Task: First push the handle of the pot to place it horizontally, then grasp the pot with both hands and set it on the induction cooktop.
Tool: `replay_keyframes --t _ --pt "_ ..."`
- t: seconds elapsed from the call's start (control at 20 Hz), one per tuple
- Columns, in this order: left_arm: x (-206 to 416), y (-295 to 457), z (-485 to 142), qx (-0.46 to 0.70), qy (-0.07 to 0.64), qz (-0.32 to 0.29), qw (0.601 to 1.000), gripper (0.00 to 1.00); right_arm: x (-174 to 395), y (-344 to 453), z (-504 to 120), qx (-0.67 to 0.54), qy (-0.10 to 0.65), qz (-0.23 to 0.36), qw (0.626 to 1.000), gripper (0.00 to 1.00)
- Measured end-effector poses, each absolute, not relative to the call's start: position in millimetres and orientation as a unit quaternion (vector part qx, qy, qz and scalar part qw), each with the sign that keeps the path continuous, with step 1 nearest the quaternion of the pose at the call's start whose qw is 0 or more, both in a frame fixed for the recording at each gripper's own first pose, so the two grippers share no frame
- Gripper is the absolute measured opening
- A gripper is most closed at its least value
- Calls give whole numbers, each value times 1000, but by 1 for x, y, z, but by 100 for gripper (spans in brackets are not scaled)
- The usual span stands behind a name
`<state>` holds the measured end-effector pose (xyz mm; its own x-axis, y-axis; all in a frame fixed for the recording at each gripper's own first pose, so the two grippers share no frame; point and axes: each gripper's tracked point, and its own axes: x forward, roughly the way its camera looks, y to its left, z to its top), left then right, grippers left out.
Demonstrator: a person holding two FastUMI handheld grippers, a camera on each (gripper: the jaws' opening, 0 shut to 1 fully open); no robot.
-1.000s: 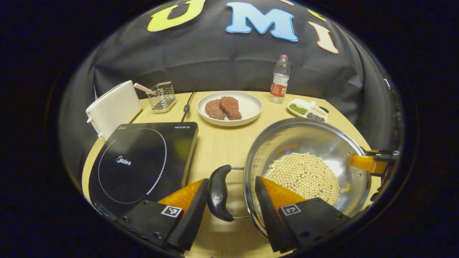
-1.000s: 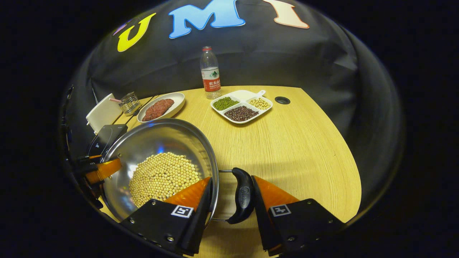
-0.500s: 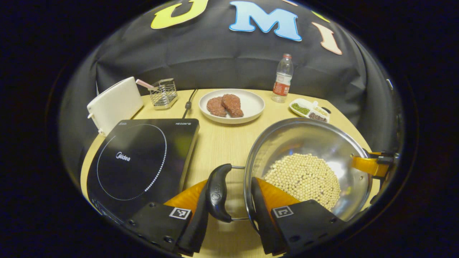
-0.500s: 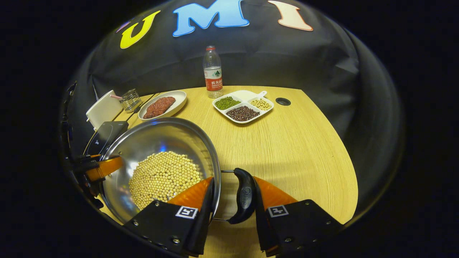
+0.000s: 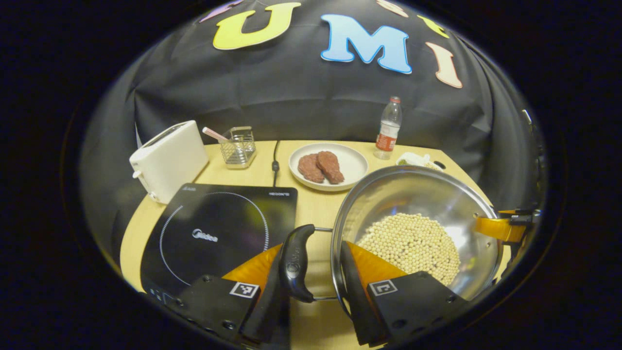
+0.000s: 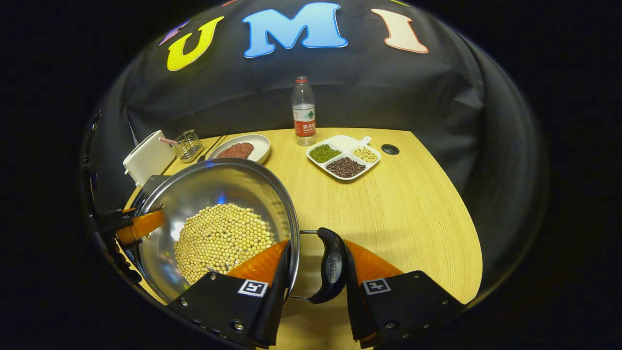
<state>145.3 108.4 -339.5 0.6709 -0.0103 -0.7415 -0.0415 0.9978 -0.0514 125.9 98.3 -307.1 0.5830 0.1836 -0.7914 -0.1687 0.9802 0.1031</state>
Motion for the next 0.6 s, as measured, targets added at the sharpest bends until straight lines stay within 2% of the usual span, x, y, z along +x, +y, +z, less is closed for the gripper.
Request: replay_keyframes --t 0.25,0.3,0.35,0.55,0.6 --pt "146 168 -320 -32 392 9 919 68 123 152 -289 13 434 101 895 56" --pt "145 181 -318 -32 392 9 920 64 123 163 -286 15 432 101 896 56" --pt "145 193 -317 -31 391 9 920 68 120 174 -284 15 431 101 896 56" --pt "144 241 -317 -26 388 12 921 68 118 219 -281 19 430 104 897 56" --pt "145 254 -316 -25 386 12 922 64 120 231 -279 22 426 103 898 56"
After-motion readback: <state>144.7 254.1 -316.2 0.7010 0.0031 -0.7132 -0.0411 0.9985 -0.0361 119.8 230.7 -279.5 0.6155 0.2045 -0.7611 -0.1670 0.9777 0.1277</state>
